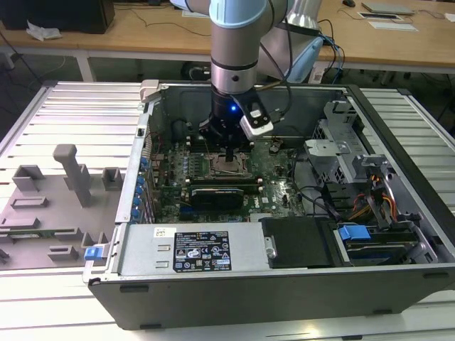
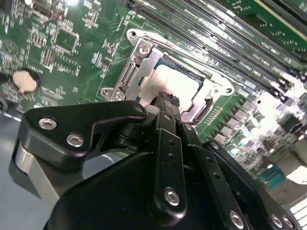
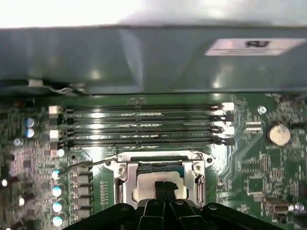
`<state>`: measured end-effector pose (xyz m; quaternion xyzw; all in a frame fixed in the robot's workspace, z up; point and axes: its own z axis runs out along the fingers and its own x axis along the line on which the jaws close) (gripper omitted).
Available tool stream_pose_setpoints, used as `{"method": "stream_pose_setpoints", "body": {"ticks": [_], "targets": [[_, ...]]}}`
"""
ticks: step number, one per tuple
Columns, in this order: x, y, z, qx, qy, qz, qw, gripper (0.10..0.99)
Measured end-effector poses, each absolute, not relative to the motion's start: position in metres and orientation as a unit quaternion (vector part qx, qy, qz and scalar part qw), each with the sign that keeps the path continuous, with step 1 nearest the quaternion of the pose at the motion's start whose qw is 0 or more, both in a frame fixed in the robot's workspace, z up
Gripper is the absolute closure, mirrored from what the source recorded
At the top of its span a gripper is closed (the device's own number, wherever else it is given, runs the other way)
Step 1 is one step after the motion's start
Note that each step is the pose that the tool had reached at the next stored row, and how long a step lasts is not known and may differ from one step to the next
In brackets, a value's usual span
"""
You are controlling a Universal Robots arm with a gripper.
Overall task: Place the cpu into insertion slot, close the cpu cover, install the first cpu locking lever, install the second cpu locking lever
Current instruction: 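Close the cpu cover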
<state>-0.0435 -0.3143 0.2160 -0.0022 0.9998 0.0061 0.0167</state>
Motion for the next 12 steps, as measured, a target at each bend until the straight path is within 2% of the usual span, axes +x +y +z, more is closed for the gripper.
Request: {"method": "stream_pose_setpoints", "body": {"ticks": [12], "targets": [[-0.063,-0.323,0.215,-0.059,0.998,0.007,0.016,0.980]]}}
